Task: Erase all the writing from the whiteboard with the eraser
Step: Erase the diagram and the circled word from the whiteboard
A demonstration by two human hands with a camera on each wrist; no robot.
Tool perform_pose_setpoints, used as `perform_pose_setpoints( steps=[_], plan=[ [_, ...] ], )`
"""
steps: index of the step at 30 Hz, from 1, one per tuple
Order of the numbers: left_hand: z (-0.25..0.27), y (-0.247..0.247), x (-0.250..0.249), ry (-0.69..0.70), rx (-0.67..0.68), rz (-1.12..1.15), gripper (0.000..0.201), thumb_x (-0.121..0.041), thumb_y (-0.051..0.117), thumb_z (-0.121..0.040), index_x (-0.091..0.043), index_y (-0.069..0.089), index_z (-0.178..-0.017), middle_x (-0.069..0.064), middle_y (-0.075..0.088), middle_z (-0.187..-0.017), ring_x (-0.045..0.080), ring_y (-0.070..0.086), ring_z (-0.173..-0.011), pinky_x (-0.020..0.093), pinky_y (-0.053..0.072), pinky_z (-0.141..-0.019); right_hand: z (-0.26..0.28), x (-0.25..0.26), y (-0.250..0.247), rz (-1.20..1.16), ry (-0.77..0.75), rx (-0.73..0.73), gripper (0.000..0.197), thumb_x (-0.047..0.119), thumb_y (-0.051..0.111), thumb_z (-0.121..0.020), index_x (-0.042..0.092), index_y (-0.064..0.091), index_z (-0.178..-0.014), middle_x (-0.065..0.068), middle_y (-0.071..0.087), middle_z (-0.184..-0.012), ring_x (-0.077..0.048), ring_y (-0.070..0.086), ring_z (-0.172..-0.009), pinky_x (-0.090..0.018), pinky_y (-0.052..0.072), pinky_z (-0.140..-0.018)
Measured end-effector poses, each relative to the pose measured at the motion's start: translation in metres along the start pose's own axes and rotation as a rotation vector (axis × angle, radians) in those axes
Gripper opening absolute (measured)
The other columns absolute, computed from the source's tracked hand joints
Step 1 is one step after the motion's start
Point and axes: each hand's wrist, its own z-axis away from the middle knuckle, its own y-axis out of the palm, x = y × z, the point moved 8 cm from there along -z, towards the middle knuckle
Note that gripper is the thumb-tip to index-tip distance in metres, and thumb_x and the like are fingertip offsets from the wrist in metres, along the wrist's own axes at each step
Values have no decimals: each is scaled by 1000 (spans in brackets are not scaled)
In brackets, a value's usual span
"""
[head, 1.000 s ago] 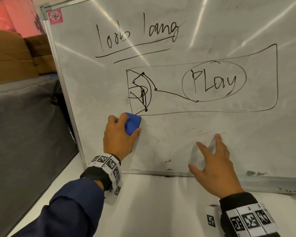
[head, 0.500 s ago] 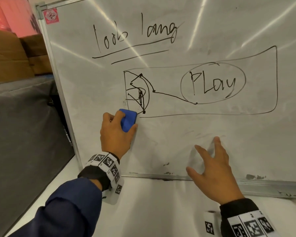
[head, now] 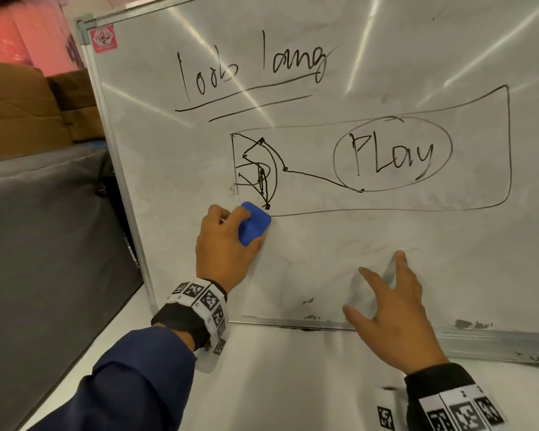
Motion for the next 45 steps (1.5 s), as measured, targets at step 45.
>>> perform_pose_setpoints(
  steps=[45],
  plan=[
    [14, 50, -57, -248, 100, 225, 52, -62, 74, -75, -24, 39, -84, 0, 52, -87, 19, 52, -76, 32, 43, -65, 12, 71, 18, -106, -313, 15, 78, 55, 64, -87, 40, 24, -152, 13, 26, -146, -9, 41, -125, -26, 46, -101]
  ],
)
